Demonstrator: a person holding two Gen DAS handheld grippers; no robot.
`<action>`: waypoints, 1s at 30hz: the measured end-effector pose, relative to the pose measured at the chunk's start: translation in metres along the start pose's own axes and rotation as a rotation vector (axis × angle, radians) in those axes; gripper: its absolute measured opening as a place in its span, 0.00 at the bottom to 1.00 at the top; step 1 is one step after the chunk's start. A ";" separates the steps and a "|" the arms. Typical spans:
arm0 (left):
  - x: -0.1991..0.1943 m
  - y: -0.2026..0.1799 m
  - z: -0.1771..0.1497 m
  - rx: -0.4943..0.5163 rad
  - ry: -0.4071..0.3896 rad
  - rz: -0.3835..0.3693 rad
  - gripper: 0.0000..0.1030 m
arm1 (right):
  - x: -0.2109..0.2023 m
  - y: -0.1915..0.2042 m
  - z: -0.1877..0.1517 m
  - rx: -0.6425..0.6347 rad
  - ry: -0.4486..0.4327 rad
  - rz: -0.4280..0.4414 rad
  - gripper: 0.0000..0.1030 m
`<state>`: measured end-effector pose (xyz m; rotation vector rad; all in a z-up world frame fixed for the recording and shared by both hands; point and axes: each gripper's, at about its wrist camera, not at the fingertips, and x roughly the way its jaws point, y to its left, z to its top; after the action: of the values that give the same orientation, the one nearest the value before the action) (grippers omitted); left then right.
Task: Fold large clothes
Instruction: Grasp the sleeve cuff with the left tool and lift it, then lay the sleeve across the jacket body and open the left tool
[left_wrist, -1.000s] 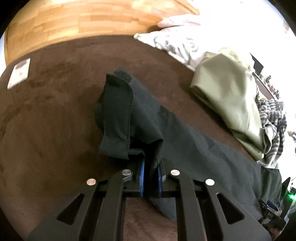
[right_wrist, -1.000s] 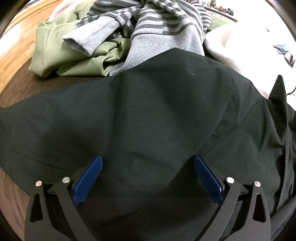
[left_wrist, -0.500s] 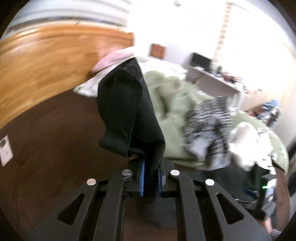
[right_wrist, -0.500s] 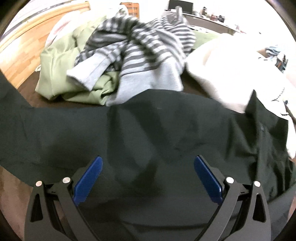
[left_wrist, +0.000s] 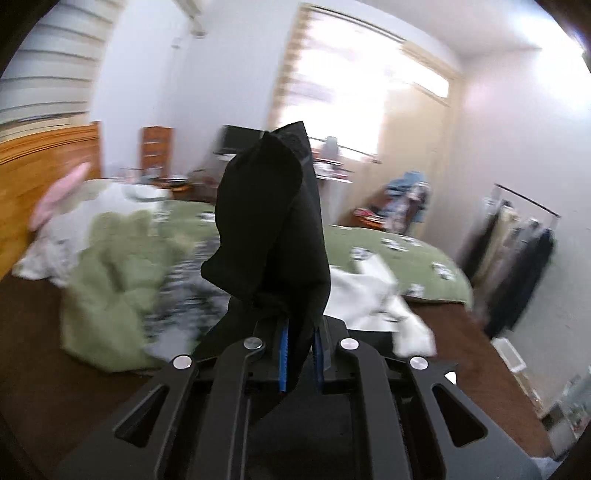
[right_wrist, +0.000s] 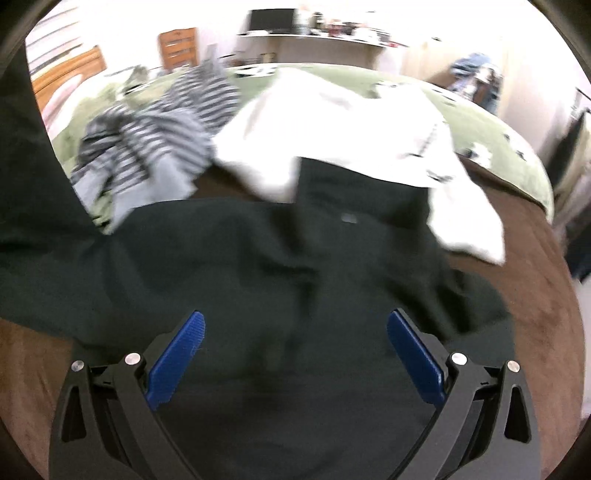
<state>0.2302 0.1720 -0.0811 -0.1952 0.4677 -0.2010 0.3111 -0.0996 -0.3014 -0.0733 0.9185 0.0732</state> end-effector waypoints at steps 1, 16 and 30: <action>0.005 -0.016 -0.001 0.011 0.009 -0.029 0.13 | -0.004 -0.015 -0.005 0.015 0.000 -0.017 0.95; 0.136 -0.168 -0.139 0.113 0.383 -0.158 0.13 | -0.038 -0.197 -0.081 0.238 0.025 -0.216 0.95; 0.218 -0.204 -0.304 0.192 0.667 -0.125 0.49 | -0.012 -0.226 -0.132 0.265 0.099 -0.206 0.95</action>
<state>0.2504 -0.1179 -0.3924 0.0391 1.0944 -0.4354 0.2205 -0.3371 -0.3644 0.0751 1.0074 -0.2449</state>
